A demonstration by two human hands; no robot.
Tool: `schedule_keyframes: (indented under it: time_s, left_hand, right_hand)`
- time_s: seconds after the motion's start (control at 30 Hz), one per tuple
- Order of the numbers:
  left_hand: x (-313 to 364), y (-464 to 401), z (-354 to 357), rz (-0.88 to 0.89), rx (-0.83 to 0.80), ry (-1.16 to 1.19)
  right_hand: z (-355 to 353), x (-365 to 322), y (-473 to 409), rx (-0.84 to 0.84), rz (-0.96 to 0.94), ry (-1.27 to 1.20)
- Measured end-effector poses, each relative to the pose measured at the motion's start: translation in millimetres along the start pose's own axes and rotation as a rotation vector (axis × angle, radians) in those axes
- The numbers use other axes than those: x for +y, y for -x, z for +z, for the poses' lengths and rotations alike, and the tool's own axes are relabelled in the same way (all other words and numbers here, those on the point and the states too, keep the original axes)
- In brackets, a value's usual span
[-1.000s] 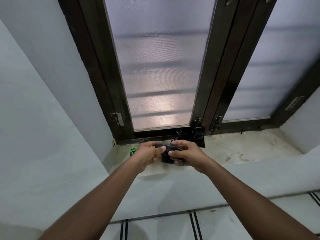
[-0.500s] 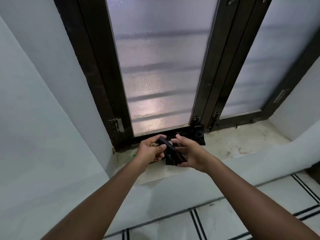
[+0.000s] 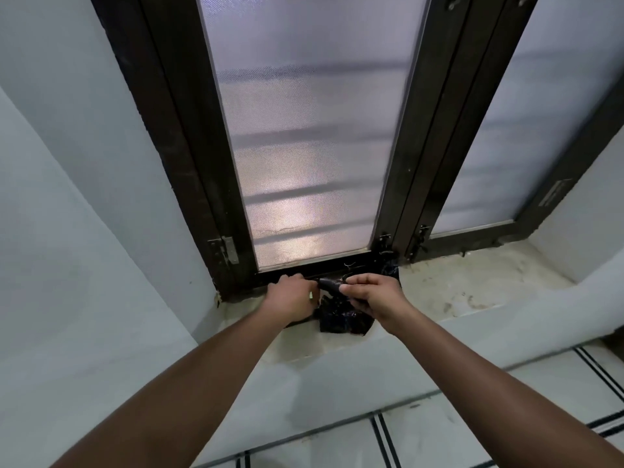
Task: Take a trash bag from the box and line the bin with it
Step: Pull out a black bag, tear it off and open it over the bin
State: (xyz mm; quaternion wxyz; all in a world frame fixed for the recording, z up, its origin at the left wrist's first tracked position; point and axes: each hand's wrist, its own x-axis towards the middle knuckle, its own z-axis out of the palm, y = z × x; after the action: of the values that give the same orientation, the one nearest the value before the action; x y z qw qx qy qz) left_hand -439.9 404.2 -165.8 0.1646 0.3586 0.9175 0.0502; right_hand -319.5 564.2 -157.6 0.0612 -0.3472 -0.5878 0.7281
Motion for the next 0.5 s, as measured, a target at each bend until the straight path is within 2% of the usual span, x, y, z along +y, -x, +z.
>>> schedule_keyframes:
  time_s: [0.2, 0.4, 0.5]
  left_hand:
    - [6.3, -11.6, -1.1, -0.002, -0.02, -0.164]
    - [-1.3, -4.2, -2.7, 0.023, -0.007, -0.164]
    - [-8.8, 3.6, -5.3, -0.04, 0.081, -0.073]
  right_hand:
    - [-1.8, 1.1, -13.2, -0.007, 0.041, -0.011]
    - [-1.4, 5.7, -22.0, -0.063, 0.104, -0.031]
    - [-0.5, 2.8, -22.7, -0.076, 0.108, -0.033]
